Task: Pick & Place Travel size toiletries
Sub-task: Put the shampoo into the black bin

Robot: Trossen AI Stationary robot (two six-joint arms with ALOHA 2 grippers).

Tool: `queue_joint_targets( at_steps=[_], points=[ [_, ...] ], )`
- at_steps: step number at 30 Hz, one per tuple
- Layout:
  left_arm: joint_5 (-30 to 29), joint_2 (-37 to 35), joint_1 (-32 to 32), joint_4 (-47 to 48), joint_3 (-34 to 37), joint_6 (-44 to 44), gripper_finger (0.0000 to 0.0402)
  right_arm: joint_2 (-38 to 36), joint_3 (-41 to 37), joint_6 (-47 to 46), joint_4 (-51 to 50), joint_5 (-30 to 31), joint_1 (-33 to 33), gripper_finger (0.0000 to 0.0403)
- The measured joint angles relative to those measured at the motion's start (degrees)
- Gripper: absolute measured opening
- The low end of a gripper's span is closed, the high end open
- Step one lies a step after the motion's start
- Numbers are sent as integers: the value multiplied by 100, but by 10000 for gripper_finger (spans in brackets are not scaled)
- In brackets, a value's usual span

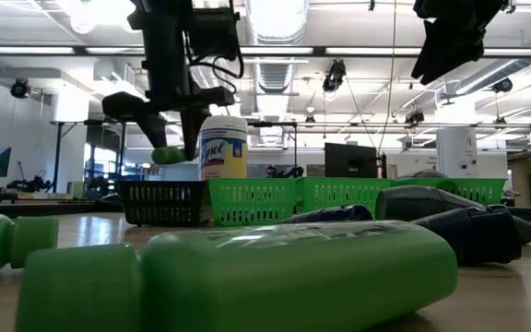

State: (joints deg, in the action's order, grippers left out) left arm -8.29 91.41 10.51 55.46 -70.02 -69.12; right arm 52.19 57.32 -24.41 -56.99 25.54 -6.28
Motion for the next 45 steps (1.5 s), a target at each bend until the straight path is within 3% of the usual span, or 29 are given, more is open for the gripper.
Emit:
queue_joint_targets(
  at_steps=[12,18,23,27,31,40,45],
  points=[
    [141,-114,-631,4,-67,-135,210,3,0,-4,-31,4,0,288],
    [539,-92,-2323,-809,-412,675,210,3,-2,27,-308,13,0,297],
    [591,296,-3833,-1419,-437,69,210,6,-7,212,-297,11,0,298],
    [504,674,-4481,-2131,-463,-107,210,6,-9,259,-282,-2,0,287],
    [410,1186,-4647,-1904,-768,193,210,6,-9,258,-280,-7,-2,277],
    [386,1824,-4675,172,-1718,727,225,6,-11,203,-282,-54,-1,263],
    [476,1809,-4746,-7,-1569,734,270,8,-11,189,-280,-52,-2,268]
  ],
)
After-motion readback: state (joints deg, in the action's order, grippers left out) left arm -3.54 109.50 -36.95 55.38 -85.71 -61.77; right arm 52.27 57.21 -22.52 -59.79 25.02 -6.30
